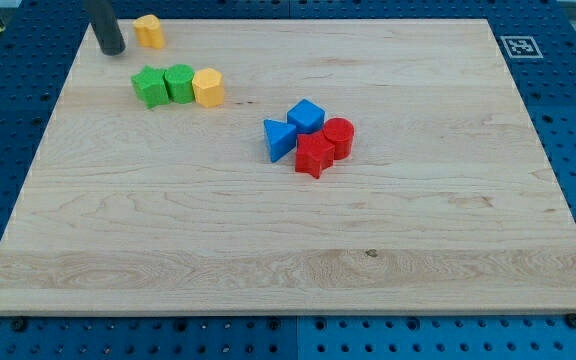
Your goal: Push the green star to the top left of the board
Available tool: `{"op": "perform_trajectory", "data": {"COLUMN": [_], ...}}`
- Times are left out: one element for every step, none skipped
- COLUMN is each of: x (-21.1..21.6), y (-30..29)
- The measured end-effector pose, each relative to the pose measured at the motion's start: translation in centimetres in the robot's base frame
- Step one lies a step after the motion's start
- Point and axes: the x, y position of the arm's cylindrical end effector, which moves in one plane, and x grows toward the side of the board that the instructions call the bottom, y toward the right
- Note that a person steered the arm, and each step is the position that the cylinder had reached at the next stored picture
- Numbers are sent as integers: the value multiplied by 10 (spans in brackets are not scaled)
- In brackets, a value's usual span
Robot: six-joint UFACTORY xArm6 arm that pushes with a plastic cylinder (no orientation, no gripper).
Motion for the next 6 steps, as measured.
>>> {"op": "perform_trajectory", "data": {"x": [44, 92, 115, 118, 119, 119], "y": [7, 30, 98, 139, 139, 117]}}
